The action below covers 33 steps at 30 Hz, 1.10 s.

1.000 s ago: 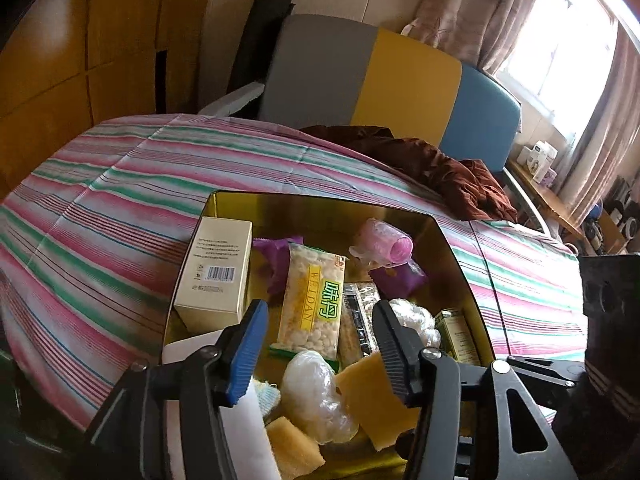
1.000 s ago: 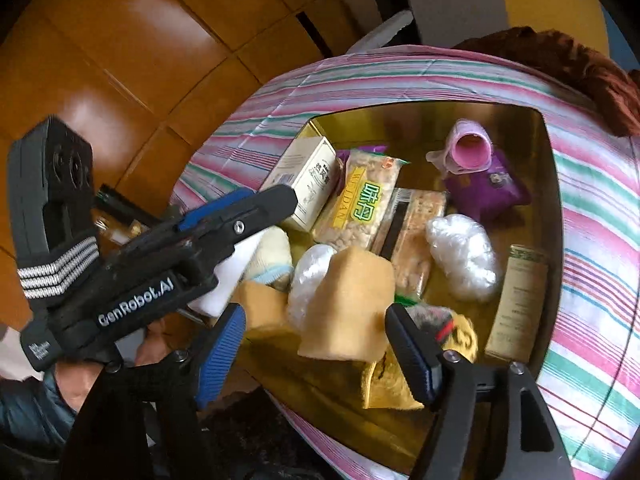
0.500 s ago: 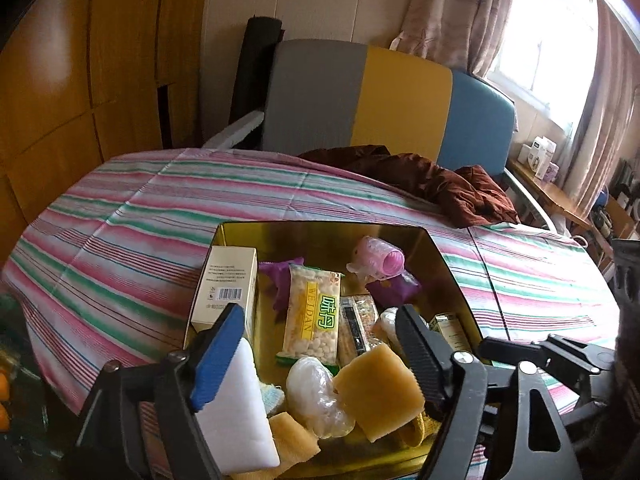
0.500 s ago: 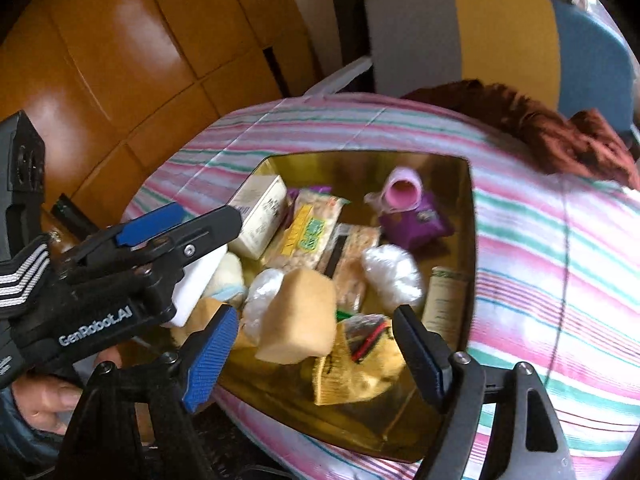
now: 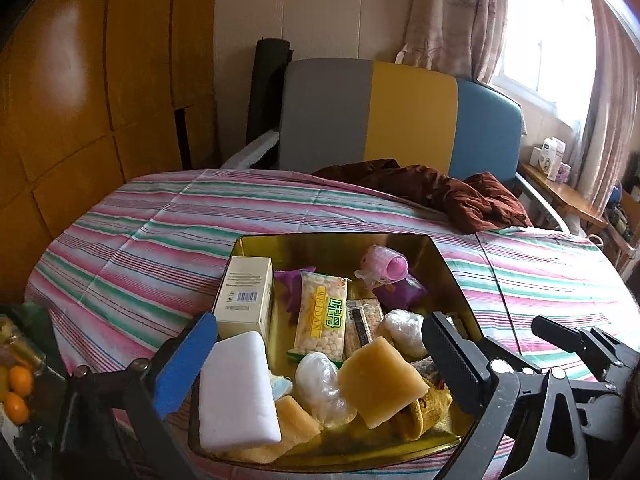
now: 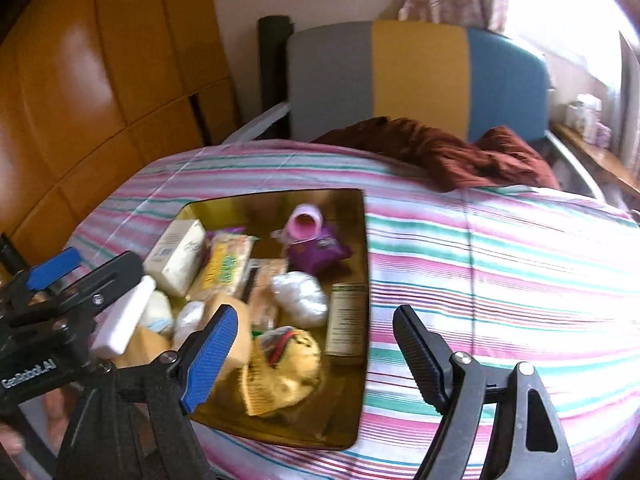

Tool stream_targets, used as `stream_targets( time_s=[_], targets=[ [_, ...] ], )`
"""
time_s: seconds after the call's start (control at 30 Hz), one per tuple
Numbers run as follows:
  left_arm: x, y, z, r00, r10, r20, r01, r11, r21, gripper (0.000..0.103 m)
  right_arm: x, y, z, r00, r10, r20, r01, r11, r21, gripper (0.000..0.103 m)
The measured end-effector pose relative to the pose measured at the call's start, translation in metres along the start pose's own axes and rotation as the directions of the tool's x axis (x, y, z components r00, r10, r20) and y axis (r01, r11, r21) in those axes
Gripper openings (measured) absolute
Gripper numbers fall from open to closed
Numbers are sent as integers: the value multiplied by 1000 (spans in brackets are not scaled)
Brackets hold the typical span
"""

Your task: Organize objects

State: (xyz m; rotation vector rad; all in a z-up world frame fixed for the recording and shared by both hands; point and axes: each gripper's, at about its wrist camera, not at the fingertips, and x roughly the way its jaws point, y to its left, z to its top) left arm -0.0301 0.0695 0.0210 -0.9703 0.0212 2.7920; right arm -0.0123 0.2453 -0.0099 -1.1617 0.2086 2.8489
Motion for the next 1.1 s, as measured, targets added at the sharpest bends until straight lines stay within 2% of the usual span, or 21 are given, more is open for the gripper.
stream_targets(
  time_s=[0.13,0.3,0.43,1.1],
  targets=[
    [-4,-7,-2,998,62,10,-62,998,2,103,-1,1,-5,1000,-14,3,14,1000,-4,81],
    [-10,-7,-7,1000,27,-15,-28,999,-16,103,-6,6,-9,1000,-6,13,6,1000,-19,81],
    [-11,-2,-9,999,40,-15,-41,998,-43,102,-5,9,-12,1000,2,9,-2,1000,-23,81],
    [-9,2,-14,999,35,-10,-36,998,-47,102,2,13,-15,1000,8,-13,-8,999,-33,81]
  ],
)
